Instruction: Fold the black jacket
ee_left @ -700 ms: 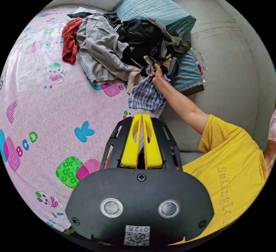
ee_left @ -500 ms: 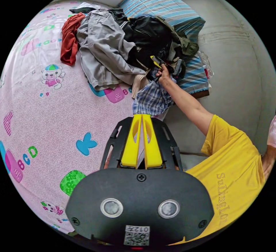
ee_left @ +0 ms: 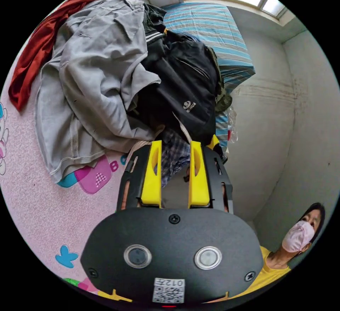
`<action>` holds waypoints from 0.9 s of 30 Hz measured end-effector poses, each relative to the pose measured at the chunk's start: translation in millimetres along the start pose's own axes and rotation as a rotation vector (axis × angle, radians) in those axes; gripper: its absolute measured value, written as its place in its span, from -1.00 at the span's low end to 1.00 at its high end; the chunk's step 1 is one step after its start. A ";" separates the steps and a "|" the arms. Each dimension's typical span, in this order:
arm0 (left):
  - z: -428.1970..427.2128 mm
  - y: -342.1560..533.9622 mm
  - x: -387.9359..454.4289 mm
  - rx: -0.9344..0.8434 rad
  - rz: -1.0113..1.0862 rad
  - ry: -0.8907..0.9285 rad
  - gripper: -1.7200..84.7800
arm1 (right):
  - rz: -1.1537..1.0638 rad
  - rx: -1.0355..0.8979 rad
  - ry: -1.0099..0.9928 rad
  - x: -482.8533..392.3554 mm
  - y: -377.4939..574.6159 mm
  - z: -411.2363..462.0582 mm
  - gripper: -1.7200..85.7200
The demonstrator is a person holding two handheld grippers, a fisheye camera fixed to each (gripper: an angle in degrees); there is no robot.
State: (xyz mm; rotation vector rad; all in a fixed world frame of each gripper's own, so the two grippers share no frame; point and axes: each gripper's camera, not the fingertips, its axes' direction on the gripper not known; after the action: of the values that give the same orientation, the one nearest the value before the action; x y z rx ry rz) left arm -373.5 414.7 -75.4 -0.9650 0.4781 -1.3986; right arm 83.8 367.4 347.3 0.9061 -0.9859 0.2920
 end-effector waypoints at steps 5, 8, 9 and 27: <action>26.5 -20.6 -9.0 -0.063 -0.034 0.269 -0.56 | -0.042 0.043 -0.200 -20.2 18.8 -62.8 -0.96; 29.9 -13.9 -4.3 -0.029 -0.011 0.507 -0.59 | -0.080 0.032 -0.272 -39.5 32.5 -89.2 -0.96; 29.9 -12.4 -0.8 -0.033 0.003 0.539 -0.60 | -0.100 0.015 -0.297 -48.7 36.9 -96.1 -0.96; -312.4 138.9 397.3 0.255 1.151 0.472 -0.80 | -0.662 0.183 -0.741 -354.8 -45.9 -170.8 -0.95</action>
State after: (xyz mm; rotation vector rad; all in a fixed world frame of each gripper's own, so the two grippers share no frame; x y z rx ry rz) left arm -469.6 -66.6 -259.4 -0.0360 0.9766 -0.5686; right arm 17.2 532.0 -7.2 1.5001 -1.2663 -0.5653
